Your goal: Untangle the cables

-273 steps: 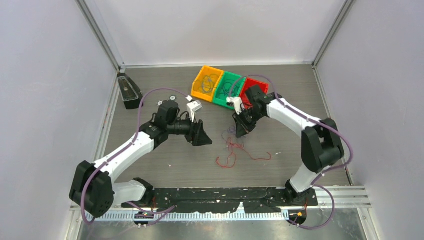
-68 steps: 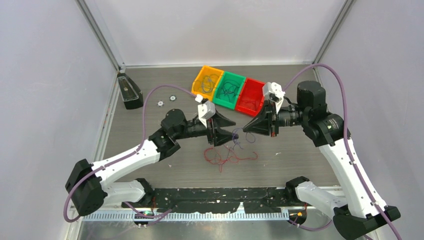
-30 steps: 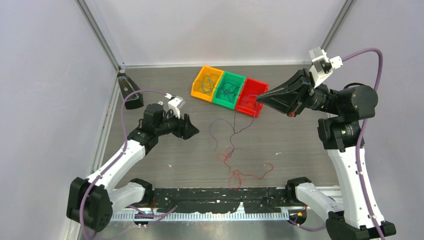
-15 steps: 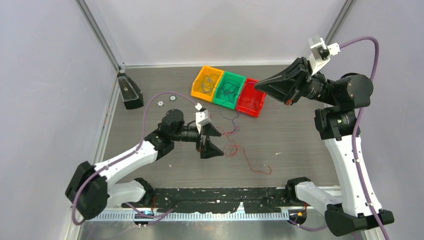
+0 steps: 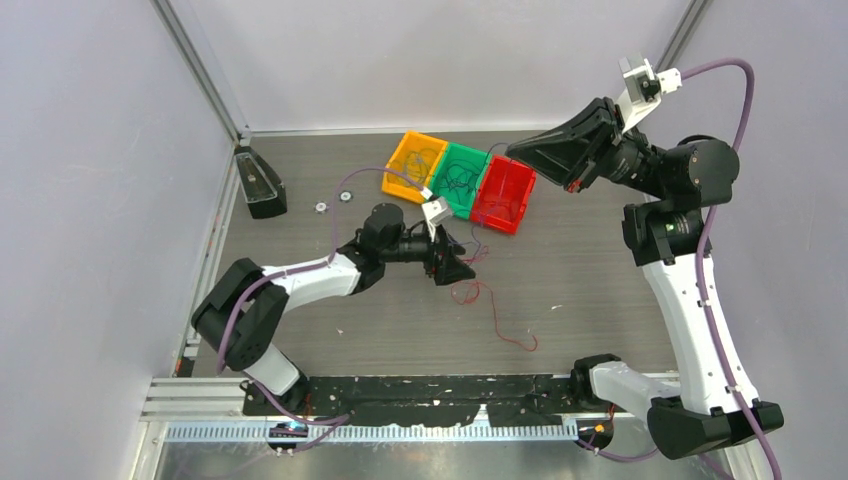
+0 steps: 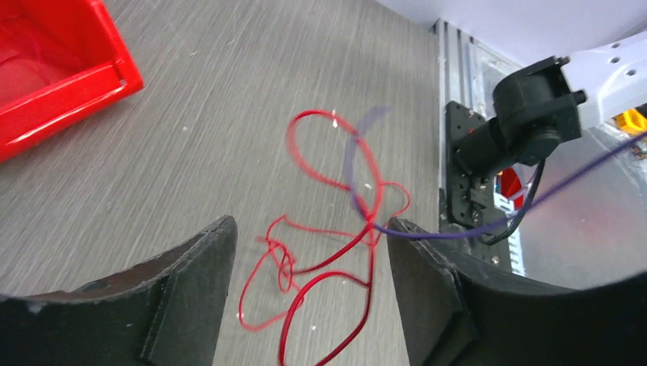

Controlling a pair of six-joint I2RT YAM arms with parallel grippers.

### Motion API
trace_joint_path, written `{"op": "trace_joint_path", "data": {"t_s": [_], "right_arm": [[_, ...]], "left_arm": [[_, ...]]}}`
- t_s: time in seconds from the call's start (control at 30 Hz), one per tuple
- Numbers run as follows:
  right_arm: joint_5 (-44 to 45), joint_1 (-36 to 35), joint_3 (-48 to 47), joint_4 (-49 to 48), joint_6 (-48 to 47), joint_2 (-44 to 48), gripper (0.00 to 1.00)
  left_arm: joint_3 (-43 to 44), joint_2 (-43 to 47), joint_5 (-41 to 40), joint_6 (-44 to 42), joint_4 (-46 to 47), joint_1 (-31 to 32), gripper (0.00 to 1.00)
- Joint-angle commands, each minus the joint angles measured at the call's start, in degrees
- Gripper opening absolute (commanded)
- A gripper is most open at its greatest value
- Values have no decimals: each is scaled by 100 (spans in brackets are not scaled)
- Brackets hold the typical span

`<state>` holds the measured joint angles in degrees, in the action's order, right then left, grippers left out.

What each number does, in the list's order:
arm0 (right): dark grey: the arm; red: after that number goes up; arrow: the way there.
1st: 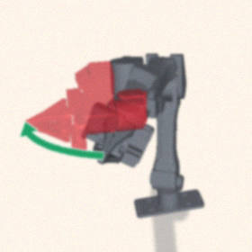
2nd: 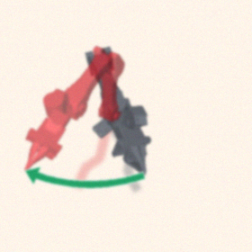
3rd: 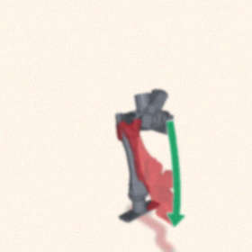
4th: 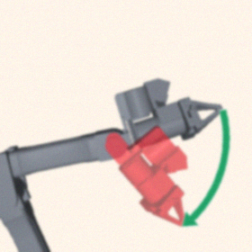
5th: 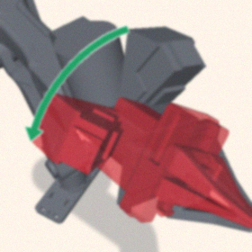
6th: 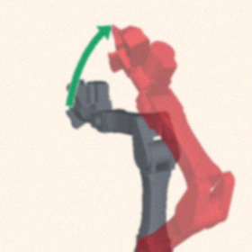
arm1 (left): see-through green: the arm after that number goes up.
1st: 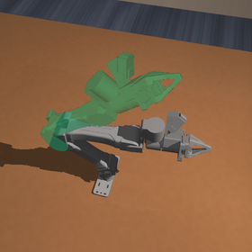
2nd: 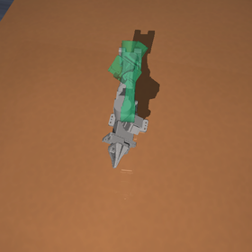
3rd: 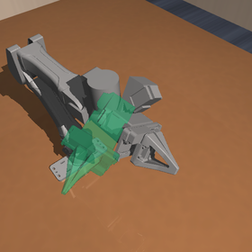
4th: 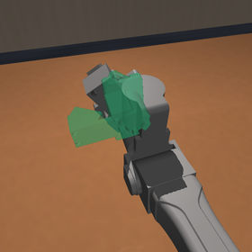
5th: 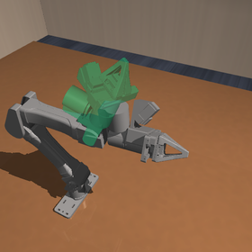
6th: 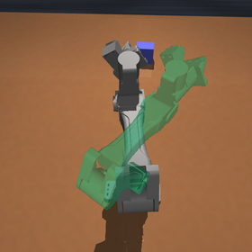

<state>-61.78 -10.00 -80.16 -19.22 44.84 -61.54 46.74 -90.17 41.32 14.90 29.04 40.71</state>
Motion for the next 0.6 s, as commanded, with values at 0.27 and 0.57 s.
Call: {"op": "trace_joint_path", "data": {"t_s": [0.27,0.57], "right_arm": [[476,296,-1122,-111,-28,-228,5],[569,920,-1926,64,-95,-628,5]], "left_arm": [[-487,430,-126,701,407,-185,0],[-1359,1469,213,132,-1343,-1432,0]]}}
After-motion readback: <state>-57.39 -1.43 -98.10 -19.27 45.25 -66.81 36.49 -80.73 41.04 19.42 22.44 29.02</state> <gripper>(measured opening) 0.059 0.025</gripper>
